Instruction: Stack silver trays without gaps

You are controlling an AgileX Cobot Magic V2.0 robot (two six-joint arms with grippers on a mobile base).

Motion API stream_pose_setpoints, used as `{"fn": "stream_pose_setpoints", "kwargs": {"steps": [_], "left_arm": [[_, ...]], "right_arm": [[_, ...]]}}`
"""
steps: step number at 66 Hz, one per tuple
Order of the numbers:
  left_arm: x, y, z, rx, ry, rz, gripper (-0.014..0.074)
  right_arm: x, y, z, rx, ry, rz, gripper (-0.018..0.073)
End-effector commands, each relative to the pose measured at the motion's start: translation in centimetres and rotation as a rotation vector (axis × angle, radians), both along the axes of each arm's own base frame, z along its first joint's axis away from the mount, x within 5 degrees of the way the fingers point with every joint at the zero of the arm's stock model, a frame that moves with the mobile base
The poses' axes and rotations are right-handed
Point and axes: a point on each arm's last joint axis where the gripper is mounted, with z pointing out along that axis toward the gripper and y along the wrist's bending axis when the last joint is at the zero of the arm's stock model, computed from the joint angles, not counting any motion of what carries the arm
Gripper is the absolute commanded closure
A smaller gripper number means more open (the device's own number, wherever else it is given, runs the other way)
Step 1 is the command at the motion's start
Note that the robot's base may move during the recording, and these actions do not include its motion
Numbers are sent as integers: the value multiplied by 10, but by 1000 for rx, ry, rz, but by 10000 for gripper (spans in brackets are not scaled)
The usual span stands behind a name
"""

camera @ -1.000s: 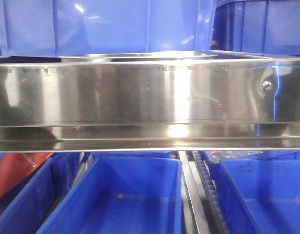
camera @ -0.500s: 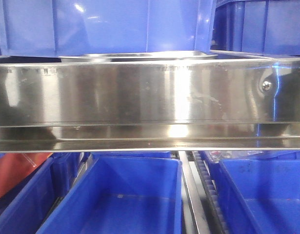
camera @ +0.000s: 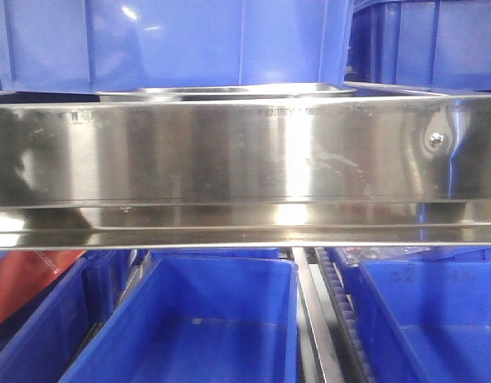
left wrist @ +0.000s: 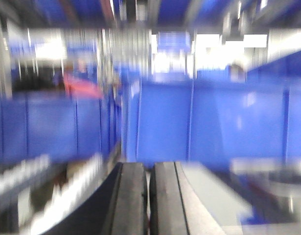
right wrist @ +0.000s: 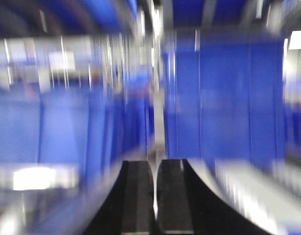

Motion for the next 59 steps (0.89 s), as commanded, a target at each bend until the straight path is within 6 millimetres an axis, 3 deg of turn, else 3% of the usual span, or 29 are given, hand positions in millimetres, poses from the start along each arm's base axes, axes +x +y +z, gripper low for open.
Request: {"fn": "stream_pose_setpoints", "kwargs": {"steps": [1,18,27,34,41,51,59], "left_arm": [[-5,0,18,-5,-83,2,585],[-20,3,74,20,49,21,585],[-11,3,97,32,246,29,585],[9,2,114,41,384,33,585],[33,1,117,53,545,35,585],[68,-1,107,71,761,38,585],[88,-3,98,77,819,36,585]], "right_arm": [[-7,-1,22,-3,-128,-13,577],[-32,1,91,-21,44,22,577],[-22,3,113,-37,253,39,577],[1,5,128,-41,438,55,577],[26,9,137,-33,613,80,577],[66,12,139,-46,885,97,577],[92,13,135,-45,939,95,577]]}}
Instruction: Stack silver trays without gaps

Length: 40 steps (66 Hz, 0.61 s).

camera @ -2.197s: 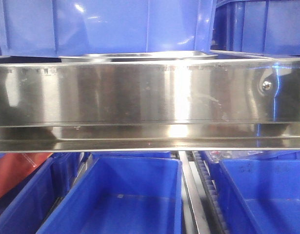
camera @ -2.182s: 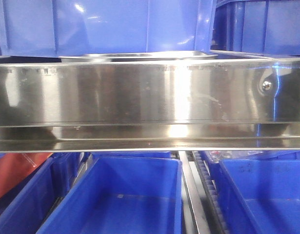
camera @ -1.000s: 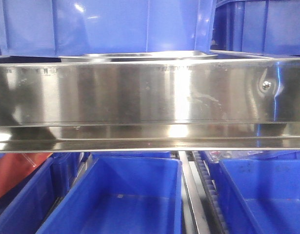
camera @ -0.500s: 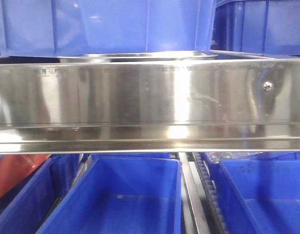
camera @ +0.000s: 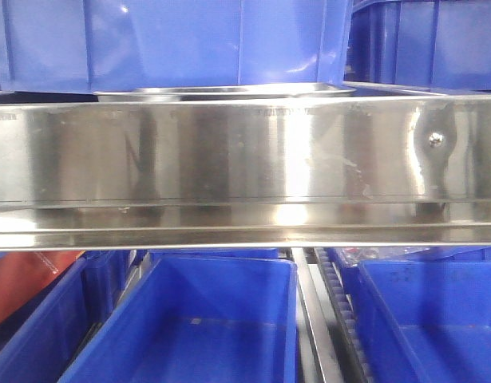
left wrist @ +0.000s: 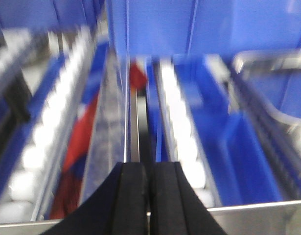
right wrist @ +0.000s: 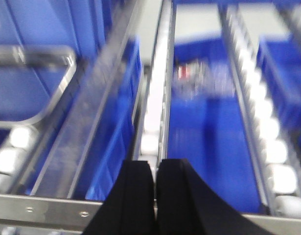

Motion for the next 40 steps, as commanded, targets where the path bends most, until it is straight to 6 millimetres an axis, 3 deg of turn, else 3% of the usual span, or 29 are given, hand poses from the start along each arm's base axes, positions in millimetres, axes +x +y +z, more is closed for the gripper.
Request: {"fn": "stream_pose_setpoints", "kwargs": {"steps": [1,22,40], "left_arm": [[14,-1,-4,4,37,2,585],[49,-6,-15,-46,41,-1,585],[81,-21,9,-134,159,-12,615]], "right_arm": [[16,1,-1,-10,18,3,577],[67,3,-22,11,62,-13,577],[99,31,-22,92,193,24,573]]}}
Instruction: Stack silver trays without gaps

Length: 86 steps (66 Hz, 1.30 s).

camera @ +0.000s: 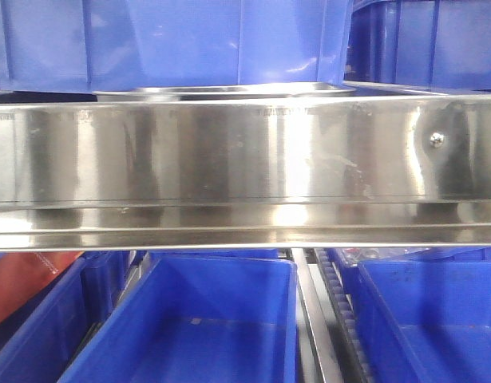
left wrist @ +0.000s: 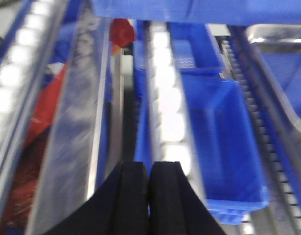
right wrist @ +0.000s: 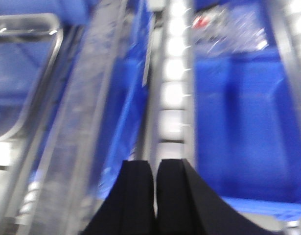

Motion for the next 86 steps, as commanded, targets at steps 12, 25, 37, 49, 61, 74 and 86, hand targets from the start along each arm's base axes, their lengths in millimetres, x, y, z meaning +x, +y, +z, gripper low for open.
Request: {"fn": "stream_pose_setpoints", "kwargs": {"steps": [12,25,37,49,61,74,86], "left_arm": [[49,-29,23,-70,39,52,615],[80,-66,28,-51,130,51,615],[105,-95,30,-46,188,25,615],[132,-111,24,-56,223,24,615],[143,-117,17,-52,240,25,615],[149,-124,2,-76,303,24,615],[152,-131,-9,-61,334,11,498]], "right_arm": [[44,42,4,-48,49,-87,573],[75,79,13,-93,153,-49,573],[108,99,14,-82,217,-50,573],[128,111,-1,-70,272,-48,573],[137,118,-16,-50,304,-42,573],[143,121,-22,-45,294,-39,573],[146,124,-28,-35,313,-38,543]]}}
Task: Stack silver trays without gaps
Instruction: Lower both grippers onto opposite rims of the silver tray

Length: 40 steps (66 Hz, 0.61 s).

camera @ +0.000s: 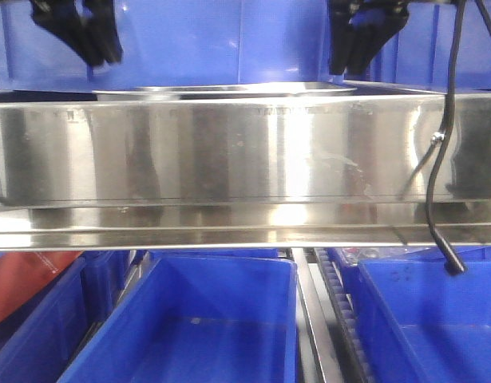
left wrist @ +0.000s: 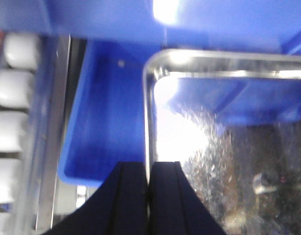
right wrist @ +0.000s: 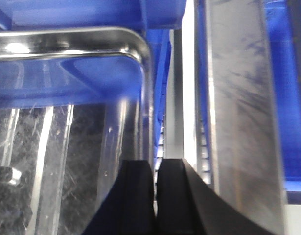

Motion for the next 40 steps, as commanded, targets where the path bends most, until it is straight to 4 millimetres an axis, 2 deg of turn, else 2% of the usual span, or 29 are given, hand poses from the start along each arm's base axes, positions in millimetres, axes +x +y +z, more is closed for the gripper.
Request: {"fn": "stream_pose_setpoints", "kwargs": {"steps": [1,9,13,23,40], "left_arm": [[1,-5,-1,-7,2,-7,474],[2,-5,-1,-3,-4,-8,372],[2,-4,-1,4,-9,-9,357],[4,-5,-4,3,-12,-11,362],[13,-9,-22,24,23,-13,363]], "right_arm": [[2,2,4,14,-23,1,530],[3,2,1,11,-17,1,388],[3,2,1,10,-15,1,334],[4,3,1,12,-21,2,324],[8,5,-6,12,-20,3,324]]}}
